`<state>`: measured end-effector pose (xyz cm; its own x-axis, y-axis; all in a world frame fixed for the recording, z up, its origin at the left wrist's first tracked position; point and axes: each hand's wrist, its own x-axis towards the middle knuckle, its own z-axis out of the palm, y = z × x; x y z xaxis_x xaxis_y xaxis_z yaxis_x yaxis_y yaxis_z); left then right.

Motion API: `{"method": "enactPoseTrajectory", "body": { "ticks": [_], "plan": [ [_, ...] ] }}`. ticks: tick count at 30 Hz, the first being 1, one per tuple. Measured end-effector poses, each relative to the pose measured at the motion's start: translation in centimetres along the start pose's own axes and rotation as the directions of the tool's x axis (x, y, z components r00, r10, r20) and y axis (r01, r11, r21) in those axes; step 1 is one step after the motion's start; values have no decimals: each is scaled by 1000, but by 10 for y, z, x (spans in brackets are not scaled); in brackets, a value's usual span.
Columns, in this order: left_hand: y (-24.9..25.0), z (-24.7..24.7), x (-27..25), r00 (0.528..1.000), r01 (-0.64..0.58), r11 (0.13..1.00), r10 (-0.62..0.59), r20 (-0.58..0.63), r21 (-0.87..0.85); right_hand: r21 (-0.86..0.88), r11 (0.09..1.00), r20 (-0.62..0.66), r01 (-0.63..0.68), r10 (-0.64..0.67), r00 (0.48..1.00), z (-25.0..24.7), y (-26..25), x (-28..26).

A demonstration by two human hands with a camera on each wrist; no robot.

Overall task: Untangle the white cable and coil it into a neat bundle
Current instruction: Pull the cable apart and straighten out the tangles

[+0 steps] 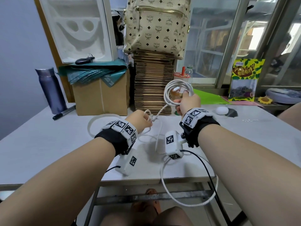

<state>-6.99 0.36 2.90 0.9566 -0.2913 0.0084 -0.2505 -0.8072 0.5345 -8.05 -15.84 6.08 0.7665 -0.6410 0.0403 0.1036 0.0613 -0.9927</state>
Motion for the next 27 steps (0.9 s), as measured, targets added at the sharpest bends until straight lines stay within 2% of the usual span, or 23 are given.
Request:
{"method": "enactPoseTrajectory", "body": {
  "ticks": [2, 6, 9, 11, 14, 17, 21, 24, 27],
  "plan": [
    [-2, -2, 0, 1000, -2, 999, 4, -26, 46, -6, 1000, -45, 0, -1, 999, -5, 2, 4],
    [-8, -2, 3, 989, 43, 997, -51, -141, -60, 0, 1000, -68, -11, 11, 998, -7, 9, 9],
    [-5, -2, 4, 984, 40, 992, -59, -167, -117, -3, 1000, -45, 28, -28, 999, -1, 11, 6],
    [-1, -2, 4, 982, 55, 985, -83, -170, -163, -2, 999, 6, 40, -40, 999, 3, 10, 1],
    [1, -2, 4, 976, 94, 973, -132, -171, -212, 6, 1000, 173, 5, -6, 985, 7, 8, -8],
    [0, -3, 5, 975, 96, 961, -143, -169, -258, -15, 999, 372, -39, 42, 927, 14, 5, -19],
    [-6, -2, 7, 982, 95, 971, -128, -142, -219, -94, 994, 575, -54, 99, 812, 20, 5, -33],
    [-10, -4, 4, 977, 66, 969, -111, -184, -238, -171, 985, 649, -4, 115, 752, 22, 11, -34],
    [-15, -6, 12, 974, 159, 965, -188, -130, -207, -190, 982, 690, -9, 140, 710, 20, 16, -31]
  ]
}}
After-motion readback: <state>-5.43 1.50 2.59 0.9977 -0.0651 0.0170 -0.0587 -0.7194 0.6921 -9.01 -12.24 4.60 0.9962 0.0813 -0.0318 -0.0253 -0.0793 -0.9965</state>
